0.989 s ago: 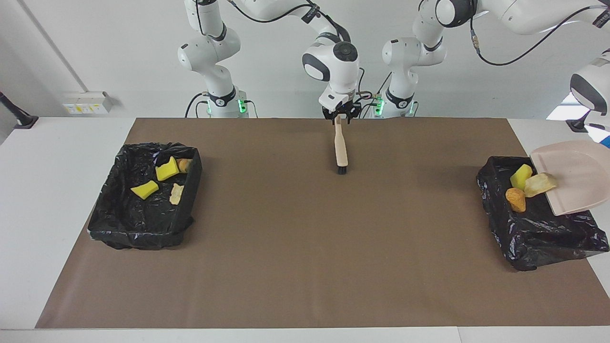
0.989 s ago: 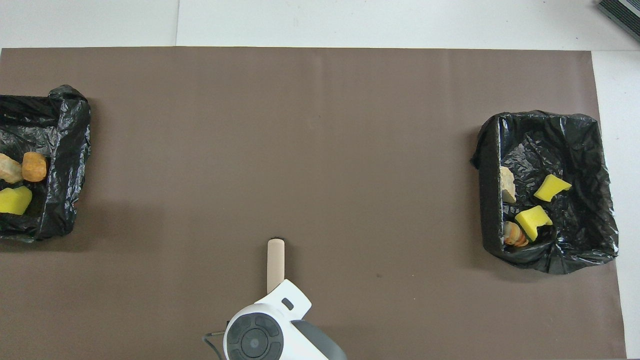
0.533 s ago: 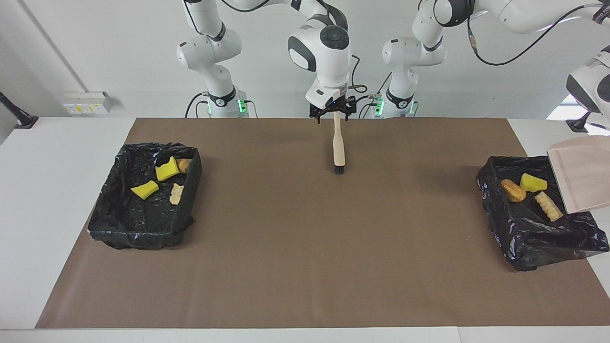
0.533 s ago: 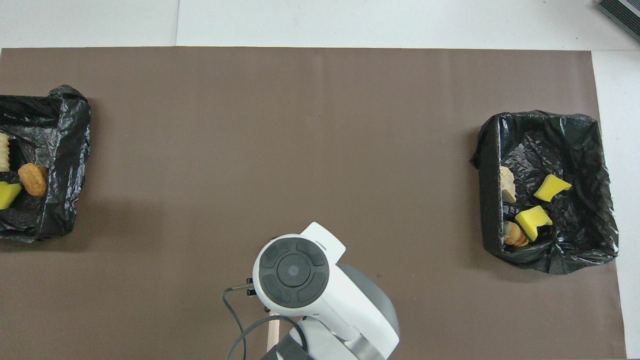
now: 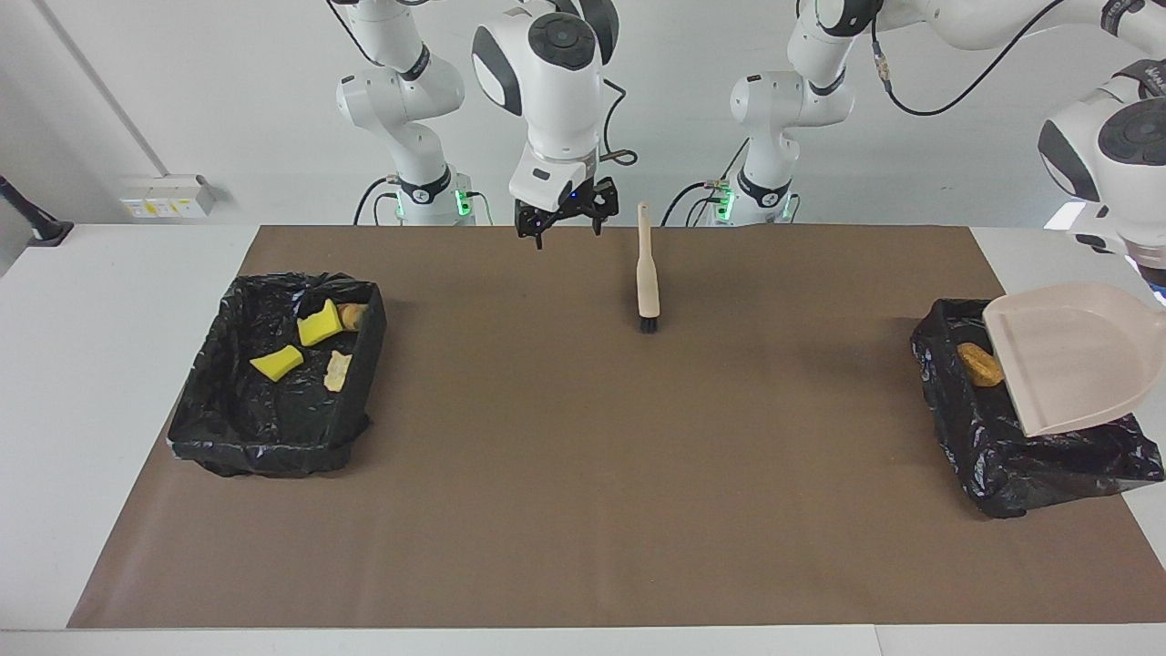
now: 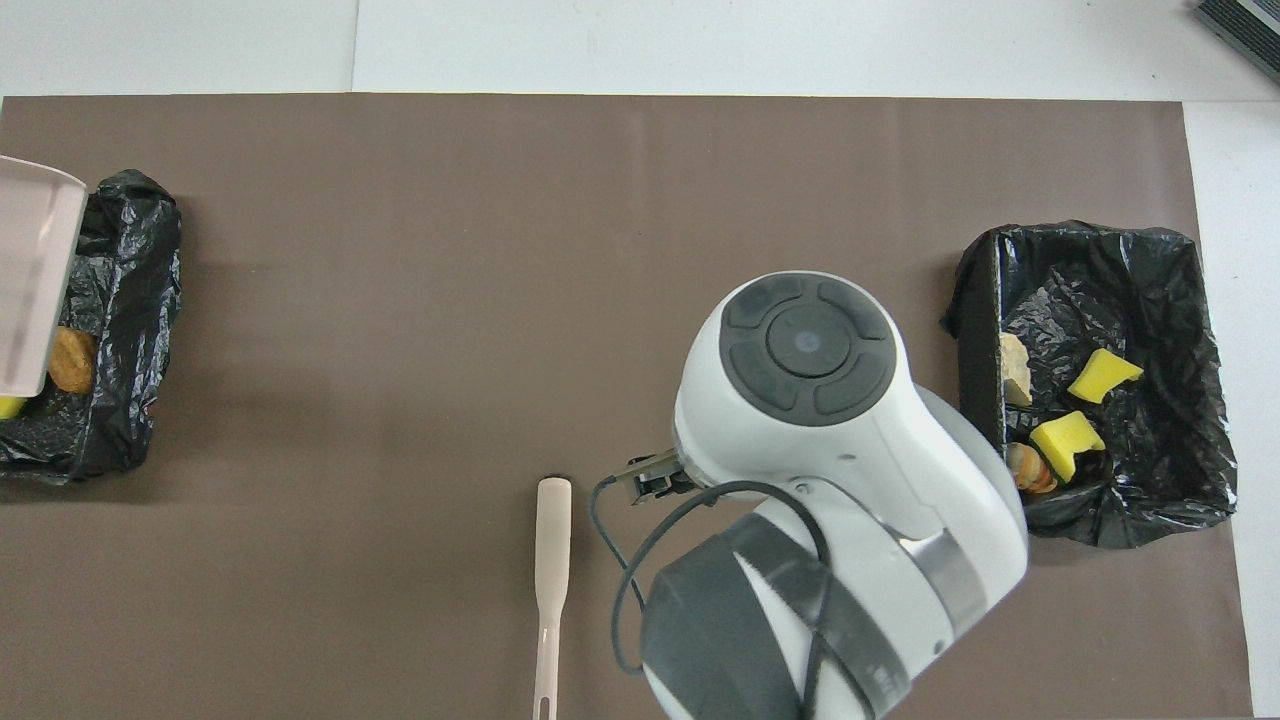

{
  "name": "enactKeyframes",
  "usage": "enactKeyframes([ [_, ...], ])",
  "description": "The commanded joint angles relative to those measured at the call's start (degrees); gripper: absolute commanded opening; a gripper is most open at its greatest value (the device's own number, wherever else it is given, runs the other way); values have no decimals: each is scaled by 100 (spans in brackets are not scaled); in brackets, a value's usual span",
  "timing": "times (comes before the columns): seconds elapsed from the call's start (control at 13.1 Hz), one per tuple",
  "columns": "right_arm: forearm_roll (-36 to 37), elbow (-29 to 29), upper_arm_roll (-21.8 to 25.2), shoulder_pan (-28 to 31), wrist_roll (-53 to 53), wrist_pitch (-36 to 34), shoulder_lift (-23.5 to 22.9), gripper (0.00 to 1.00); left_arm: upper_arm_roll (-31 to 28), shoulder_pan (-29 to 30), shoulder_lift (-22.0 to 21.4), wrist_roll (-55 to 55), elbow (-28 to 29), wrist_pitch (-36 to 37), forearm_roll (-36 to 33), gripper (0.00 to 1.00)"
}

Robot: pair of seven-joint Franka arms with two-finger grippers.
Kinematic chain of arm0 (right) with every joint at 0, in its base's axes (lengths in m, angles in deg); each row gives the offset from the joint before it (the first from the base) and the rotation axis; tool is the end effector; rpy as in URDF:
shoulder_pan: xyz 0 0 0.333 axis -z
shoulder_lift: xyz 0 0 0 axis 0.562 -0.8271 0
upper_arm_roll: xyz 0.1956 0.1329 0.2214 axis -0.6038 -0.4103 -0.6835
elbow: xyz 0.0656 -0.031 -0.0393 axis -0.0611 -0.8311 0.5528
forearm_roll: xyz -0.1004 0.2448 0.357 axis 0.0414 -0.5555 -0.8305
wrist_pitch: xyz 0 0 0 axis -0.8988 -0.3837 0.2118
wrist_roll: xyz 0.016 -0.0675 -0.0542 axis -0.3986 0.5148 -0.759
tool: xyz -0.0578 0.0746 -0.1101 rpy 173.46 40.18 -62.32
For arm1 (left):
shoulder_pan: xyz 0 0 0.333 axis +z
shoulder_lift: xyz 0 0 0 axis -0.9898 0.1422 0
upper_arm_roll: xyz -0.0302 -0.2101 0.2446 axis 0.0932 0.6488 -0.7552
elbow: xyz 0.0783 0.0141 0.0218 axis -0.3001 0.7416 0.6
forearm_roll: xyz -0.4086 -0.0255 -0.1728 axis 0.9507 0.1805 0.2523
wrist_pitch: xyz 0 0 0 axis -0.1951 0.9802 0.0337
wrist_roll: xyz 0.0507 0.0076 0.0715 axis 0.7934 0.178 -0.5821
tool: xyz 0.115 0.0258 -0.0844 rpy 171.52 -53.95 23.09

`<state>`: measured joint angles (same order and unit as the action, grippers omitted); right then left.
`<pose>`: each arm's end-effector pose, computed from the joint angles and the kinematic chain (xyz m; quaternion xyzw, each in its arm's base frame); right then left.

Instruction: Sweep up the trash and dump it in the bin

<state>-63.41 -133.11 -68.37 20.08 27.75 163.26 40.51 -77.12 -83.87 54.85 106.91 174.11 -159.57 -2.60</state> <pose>0.5269 0.3449 0.5010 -0.9868 -0.1435 0.0743 0.0125 0.7012 0.1636 0.5446 -0.6008 0.7163 0.2255 0.2742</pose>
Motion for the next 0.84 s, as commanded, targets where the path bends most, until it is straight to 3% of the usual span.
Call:
enactKeyframes([
  [0.0,114,183,-72,382,-623,-266,4,100,320,-41,-115,-583,202,542,516,0],
  [0.23,132,183,-63,813,-1177,-267,48,100,987,-41,-36,-2407,405,1070,955,0],
  [0.53,141,192,50,1235,-1897,-267,48,100,1902,-94,157,-5230,783,1124,1779,0],
  [0.76,141,192,900,1157,-2478,-197,215,100,2673,-182,516,-7793,792,1010,2160,0],
])
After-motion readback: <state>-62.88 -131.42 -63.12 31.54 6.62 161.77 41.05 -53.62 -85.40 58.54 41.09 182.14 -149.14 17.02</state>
